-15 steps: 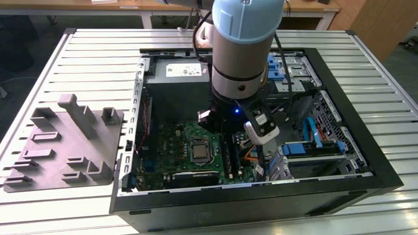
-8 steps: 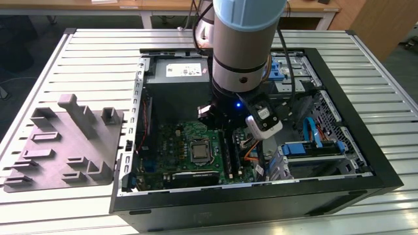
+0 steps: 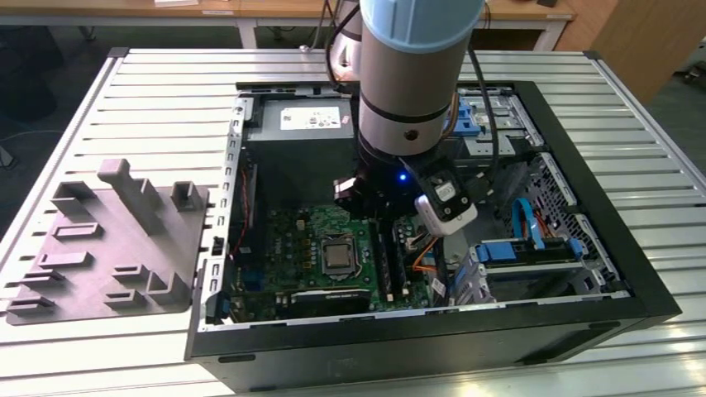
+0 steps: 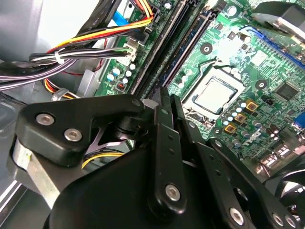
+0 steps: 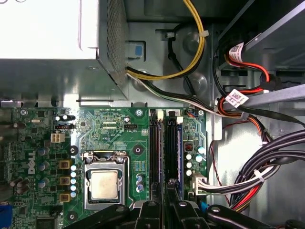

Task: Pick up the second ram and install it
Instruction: 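Insert the second ram into the second slot, then press down the second ram until it locks into place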

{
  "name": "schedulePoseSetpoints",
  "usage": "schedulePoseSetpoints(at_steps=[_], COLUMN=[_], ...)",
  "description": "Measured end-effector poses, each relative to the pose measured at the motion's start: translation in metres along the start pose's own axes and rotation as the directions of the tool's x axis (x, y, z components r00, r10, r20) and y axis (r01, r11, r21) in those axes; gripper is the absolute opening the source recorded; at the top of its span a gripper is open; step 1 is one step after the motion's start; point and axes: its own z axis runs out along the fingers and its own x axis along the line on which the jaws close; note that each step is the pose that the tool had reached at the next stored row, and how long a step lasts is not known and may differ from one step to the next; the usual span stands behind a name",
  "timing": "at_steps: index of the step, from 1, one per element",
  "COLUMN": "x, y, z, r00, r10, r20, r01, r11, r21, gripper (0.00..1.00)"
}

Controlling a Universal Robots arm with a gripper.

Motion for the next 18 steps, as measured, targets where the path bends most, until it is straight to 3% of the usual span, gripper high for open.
schedulePoseSetpoints(at_steps=[2,18], x=[0.0000,0.0000], y=[0.0000,0.0016], z=[-0.0001,-0.0013], r00=[1.0000,1.0000], r10=[0.000,0.000], r20=[0.0000,-0.0001], r01=[0.000,0.000], r11=[1.0000,1.0000], r21=[0.0001,0.0002], gripper=[0.11,0.10])
